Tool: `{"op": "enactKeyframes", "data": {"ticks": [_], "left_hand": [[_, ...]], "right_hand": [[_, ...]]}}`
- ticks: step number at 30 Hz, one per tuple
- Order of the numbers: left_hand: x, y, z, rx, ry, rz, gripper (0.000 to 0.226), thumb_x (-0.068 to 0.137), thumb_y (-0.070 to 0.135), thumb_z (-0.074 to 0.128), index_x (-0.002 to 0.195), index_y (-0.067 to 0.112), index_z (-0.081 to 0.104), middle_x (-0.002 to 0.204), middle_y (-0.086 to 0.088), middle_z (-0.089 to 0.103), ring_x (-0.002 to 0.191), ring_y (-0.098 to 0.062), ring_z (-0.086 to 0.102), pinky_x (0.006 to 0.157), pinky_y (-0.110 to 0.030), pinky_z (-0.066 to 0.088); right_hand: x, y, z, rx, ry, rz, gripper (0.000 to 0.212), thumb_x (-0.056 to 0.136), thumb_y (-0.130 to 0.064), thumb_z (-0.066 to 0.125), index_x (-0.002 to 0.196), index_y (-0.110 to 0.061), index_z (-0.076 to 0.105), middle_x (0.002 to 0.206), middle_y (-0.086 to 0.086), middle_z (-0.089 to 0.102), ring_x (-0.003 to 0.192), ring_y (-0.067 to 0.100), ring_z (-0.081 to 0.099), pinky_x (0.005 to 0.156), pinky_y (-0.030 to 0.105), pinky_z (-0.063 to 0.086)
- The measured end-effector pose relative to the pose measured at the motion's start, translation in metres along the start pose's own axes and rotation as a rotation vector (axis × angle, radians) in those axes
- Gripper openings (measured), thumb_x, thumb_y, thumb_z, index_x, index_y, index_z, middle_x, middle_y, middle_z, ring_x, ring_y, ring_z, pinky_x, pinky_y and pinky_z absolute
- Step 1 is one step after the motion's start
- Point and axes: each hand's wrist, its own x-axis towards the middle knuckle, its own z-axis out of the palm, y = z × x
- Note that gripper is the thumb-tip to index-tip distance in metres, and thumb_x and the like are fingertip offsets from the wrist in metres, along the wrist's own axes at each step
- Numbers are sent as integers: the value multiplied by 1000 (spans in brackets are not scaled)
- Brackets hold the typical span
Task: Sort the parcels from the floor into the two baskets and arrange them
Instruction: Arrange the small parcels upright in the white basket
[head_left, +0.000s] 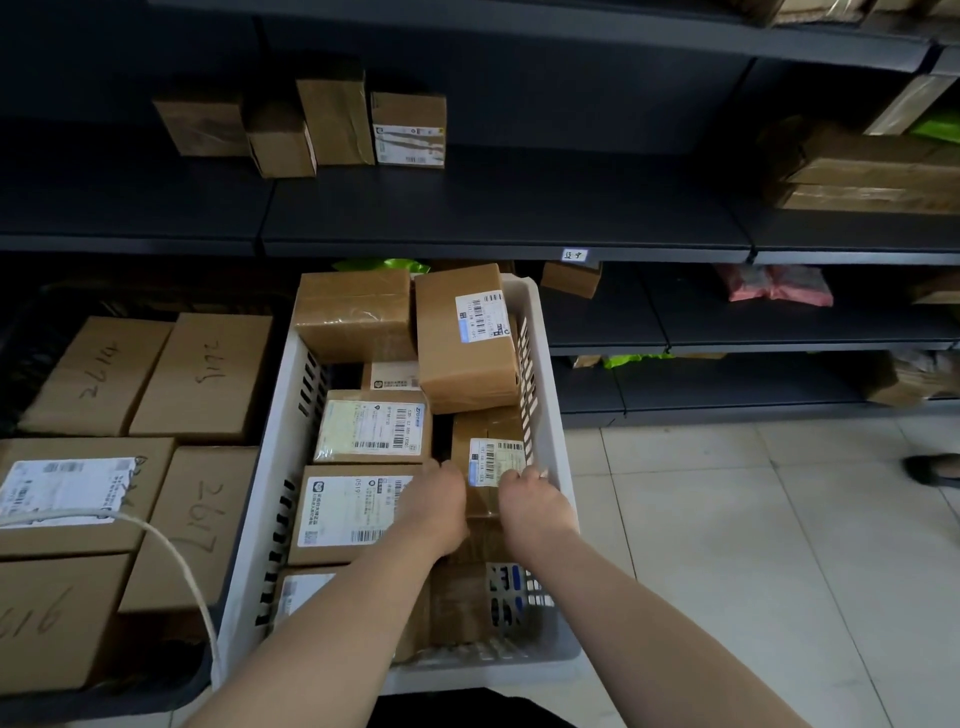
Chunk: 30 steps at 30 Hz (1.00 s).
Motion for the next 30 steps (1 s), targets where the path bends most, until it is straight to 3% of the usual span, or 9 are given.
{"op": "enactKeyframes", "data": {"ticks": [4, 10, 15, 19, 21, 25, 27, 29, 30], "left_hand": [[5, -3, 1, 150, 20, 49, 46, 80, 19, 74, 120, 12, 52, 119, -10, 51, 103, -25, 59, 76, -31, 48], [11, 6, -3, 393, -128, 164, 23, 86, 9, 60, 109, 13, 64, 104, -7, 66, 94, -24, 64, 71, -30, 46], [12, 2, -1, 349, -135, 154, 25, 87, 6, 58, 111, 13, 63, 108, -7, 65, 98, -25, 63, 76, -31, 47], [17, -7, -3, 34, -123, 110, 24, 88, 8, 54, 108, 17, 65, 105, -5, 65, 92, -23, 62, 73, -31, 50], [22, -13, -13, -191, -51, 61, 24, 91, 10, 50, 107, 18, 66, 106, -2, 66, 91, -22, 63, 73, -32, 52], [33, -20, -53, -545, 254, -137, 23, 95, 13, 44, 112, 15, 59, 103, -4, 64, 89, -23, 60, 69, -31, 46], [38, -16, -75, -742, 307, -170, 27, 98, 17, 41, 123, 11, 52, 112, -6, 60, 95, -25, 58, 74, -30, 45], [39, -9, -93, -905, 235, -136, 37, 102, 20, 39, 137, 10, 44, 133, -5, 52, 115, -26, 52, 85, -27, 38], [39, -6, -100, -988, 191, -133, 37, 103, 21, 38, 139, 11, 43, 134, -3, 51, 116, -22, 50, 87, -27, 35]], "right_hand": [[6, -3, 5, 4, -14, 2, 47, 90, -1, 60, 134, 0, 43, 134, 24, 46, 117, 33, 56, 94, 38, 52], [14, -9, 11, -59, -140, -35, 49, 93, 0, 51, 140, -2, 41, 143, 23, 38, 126, 36, 49, 98, 43, 48], [21, -6, 13, -97, -307, -61, 56, 92, 5, 50, 146, -2, 37, 148, 16, 30, 132, 36, 42, 102, 47, 46], [30, -1, 7, -18, -273, -68, 45, 91, 5, 50, 135, 1, 48, 141, 19, 44, 121, 30, 55, 98, 38, 51], [38, 4, -7, 195, -89, 4, 38, 91, 5, 49, 127, -3, 54, 130, 15, 54, 109, 27, 61, 91, 32, 54], [53, 14, -54, 767, 309, 92, 42, 92, 1, 44, 131, -11, 51, 126, 11, 54, 99, 22, 58, 82, 31, 51], [57, 14, -77, 954, 340, 67, 39, 95, -4, 43, 131, -14, 51, 122, 6, 56, 97, 19, 55, 80, 28, 45], [59, 12, -93, 1153, 258, 56, 38, 97, -9, 43, 133, -17, 52, 118, 1, 59, 100, 17, 56, 80, 26, 44], [61, 10, -97, 1225, 219, 63, 37, 99, -11, 43, 134, -17, 53, 119, -1, 61, 101, 16, 58, 80, 25, 45]]}}
